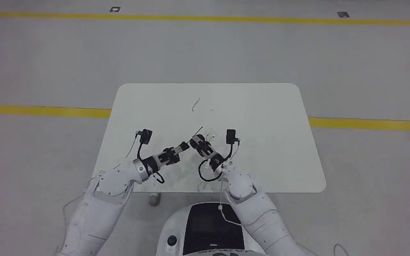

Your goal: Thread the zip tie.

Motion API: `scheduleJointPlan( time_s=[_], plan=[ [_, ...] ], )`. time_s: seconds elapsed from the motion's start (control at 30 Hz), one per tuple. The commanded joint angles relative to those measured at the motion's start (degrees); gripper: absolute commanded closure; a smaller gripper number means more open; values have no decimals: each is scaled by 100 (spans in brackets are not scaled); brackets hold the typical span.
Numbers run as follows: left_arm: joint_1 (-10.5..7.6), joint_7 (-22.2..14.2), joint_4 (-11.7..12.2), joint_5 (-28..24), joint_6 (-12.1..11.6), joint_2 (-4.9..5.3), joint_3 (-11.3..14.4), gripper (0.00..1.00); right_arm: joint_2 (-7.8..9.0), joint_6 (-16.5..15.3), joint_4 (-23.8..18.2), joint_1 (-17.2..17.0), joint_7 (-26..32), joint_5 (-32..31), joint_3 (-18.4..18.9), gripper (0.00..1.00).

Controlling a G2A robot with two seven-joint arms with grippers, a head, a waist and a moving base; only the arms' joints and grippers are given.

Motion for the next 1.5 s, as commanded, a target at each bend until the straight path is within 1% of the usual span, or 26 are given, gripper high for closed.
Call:
scheduleJointPlan(
  time_s=[0.0,0.17,0.2,0.23,0.3,0.33,0.4,0.43,0.5,0.53,0.57,0.77,0.83,0.93,0.97,1.0,1.03,1.23,1.33,1.4,1.47],
  plan=[
    [7,-16,-10,4,2,1,-5,0,-1,0,0,-1,14,0,1,100],
    [7,-16,-10,4,2,1,-5,0,-1,0,0,-1,14,0,1,100],
    [7,-16,-10,4,2,1,-5,0,5,24,-18,-6,-39,-80,-7,100],
    [4,47,10,-148,-22,-12,43,0,11,32,-50,-27,-160,-209,-34,100],
    [-59,-127,128,-441,-149,-17,92,0,14,23,-78,-72,-340,-363,-85,100],
    [-110,-199,223,-538,-255,-13,86,0,17,1,-87,-101,-421,-412,-111,100],
    [-178,-275,374,-735,-365,-13,93,0,22,-67,-99,-145,-484,-391,-127,100],
    [-226,-368,478,-927,-431,-16,111,0,29,-67,-115,-167,-509,-390,-130,100],
    [-316,-548,645,-1213,-495,-19,143,0,39,-67,-150,-206,-548,-349,-133,100],
    [-373,-664,728,-1279,-533,-17,166,0,45,-67,-162,-219,-515,-329,-141,100],
    [-449,-697,833,-1270,-577,-13,174,0,57,-67,-188,-222,-512,-325,-131,100],
    [-449,-697,833,-1270,-577,-13,174,0,60,-67,-203,-223,-535,-334,-126,100],
    [-456,-611,838,-1243,-542,-16,209,0,63,-27,-244,-240,-548,-345,-148,100],
    [-498,-471,903,-1237,-535,-24,295,0,65,11,-247,-258,-535,-301,-206,100],
    [-510,-466,927,-1301,-548,-29,322,0,65,22,-226,-256,-500,-261,-225,100],
    [-554,-540,959,-1300,-580,-27,359,0,68,24,-203,-238,-472,-239,-238,100],
    [-584,-521,994,-1273,-610,-25,367,0,68,5,-192,-238,-528,-215,-231,100],
    [-584,-521,994,-1273,-610,-25,367,0,72,28,-209,-249,-537,-217,-233,100],
    [-576,-354,966,-1245,-583,-29,421,0,85,51,-257,-274,-534,-244,-256,100],
    [-573,-379,992,-1360,-621,-28,442,0,95,36,-273,-281,-513,-237,-268,100],
    [-591,-341,1040,-1359,-625,-18,426,0,107,6,-280,-284,-464,-224,-277,100]
  ],
)
